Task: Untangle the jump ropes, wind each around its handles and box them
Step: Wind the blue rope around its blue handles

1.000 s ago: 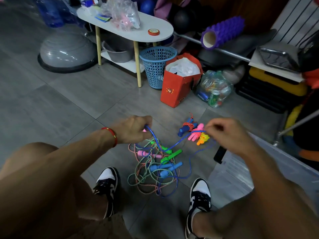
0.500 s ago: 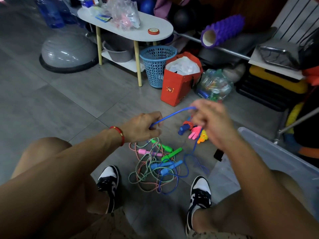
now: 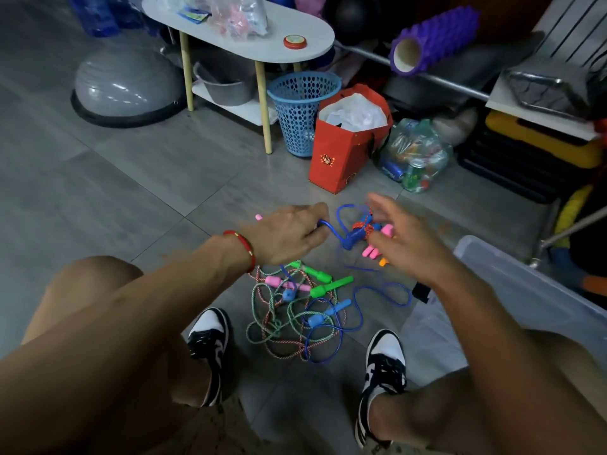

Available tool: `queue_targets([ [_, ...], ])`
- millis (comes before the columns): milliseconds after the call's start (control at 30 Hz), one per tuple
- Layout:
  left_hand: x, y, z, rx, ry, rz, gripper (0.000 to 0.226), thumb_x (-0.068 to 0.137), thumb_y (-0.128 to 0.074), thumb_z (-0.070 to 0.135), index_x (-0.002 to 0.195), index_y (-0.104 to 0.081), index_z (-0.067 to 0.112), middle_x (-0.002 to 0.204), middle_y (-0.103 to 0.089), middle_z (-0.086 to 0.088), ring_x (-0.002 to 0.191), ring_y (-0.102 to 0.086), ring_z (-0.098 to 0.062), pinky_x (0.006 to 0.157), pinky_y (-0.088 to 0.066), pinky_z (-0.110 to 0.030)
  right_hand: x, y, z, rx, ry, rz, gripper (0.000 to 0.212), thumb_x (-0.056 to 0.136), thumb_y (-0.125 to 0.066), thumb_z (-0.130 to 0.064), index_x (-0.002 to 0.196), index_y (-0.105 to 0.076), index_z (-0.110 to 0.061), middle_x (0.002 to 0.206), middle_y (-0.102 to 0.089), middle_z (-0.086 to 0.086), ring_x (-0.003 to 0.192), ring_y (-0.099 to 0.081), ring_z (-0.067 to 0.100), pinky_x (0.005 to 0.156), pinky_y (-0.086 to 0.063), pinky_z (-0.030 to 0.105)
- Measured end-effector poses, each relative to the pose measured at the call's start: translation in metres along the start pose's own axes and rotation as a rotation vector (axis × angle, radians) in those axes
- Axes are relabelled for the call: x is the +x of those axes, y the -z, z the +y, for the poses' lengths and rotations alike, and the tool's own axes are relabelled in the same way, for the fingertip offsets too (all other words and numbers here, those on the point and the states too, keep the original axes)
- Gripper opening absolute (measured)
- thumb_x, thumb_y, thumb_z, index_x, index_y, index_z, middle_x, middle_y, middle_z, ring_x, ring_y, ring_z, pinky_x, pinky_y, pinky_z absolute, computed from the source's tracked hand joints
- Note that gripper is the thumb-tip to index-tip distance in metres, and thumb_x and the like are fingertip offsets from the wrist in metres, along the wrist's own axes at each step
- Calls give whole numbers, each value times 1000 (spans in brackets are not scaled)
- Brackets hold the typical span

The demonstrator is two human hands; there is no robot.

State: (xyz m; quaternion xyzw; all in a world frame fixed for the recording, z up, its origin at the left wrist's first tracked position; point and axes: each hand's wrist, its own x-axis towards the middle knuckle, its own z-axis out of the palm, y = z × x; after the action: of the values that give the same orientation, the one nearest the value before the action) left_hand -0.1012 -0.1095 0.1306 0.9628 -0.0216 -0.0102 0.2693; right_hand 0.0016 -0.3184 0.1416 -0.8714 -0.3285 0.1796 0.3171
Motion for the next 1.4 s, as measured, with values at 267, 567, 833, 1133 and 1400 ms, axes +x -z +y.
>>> queue_targets([
  [267, 5, 6, 8, -284, 28, -39, 37, 103, -50, 41, 83, -61, 11, 66, -52, 7, 57, -47, -2, 59, -37, -15, 9, -21, -21, -40, 197, -144, 27, 93, -50, -51, 101, -62, -29, 87, -67, 5, 81, -64, 16, 76, -53, 49],
  [567, -17, -8, -63, -38, 313, -272, 41, 86, -67, 46, 64, -52, 15, 67, -51, 0, 64, -47, -16, 60, -39, -27, -4, 68, 23, 831, 154, 380, 30, 106, -42, -15, 81, -59, -15, 48, -31, -12, 44, -23, 9, 46, -36, 20],
  [833, -39, -22, -115, -183, 516, -242, 20, 93, -63, 11, 84, -47, 20, 81, -71, -9, 73, -72, -28, 74, -60, -44, 35, 48, 70, 502, -112, 541, 28, 100, -47, -27, 77, -62, -23, 47, -40, -12, 47, -41, 12, 59, -51, 35],
  [1133, 26, -27, -77, -827, 783, 101, 54, 82, -68, -6, 128, -44, 7, 97, -53, -17, 74, -56, -27, 61, -53, -35, 106, -66, 130, -446, -240, 352, 26, 98, -43, -24, 107, -64, -10, 106, -64, 19, 103, -59, 38, 87, -51, 45],
  [1400, 54, -66, -71, -851, 796, -65, 50, 92, -60, -10, 131, -37, 11, 89, -60, -24, 56, -59, -28, 58, -57, -41, 66, -240, 212, -409, -393, -463, 47, 94, -55, -6, 139, -51, -20, 145, -48, 7, 135, -46, 29, 108, -43, 42],
])
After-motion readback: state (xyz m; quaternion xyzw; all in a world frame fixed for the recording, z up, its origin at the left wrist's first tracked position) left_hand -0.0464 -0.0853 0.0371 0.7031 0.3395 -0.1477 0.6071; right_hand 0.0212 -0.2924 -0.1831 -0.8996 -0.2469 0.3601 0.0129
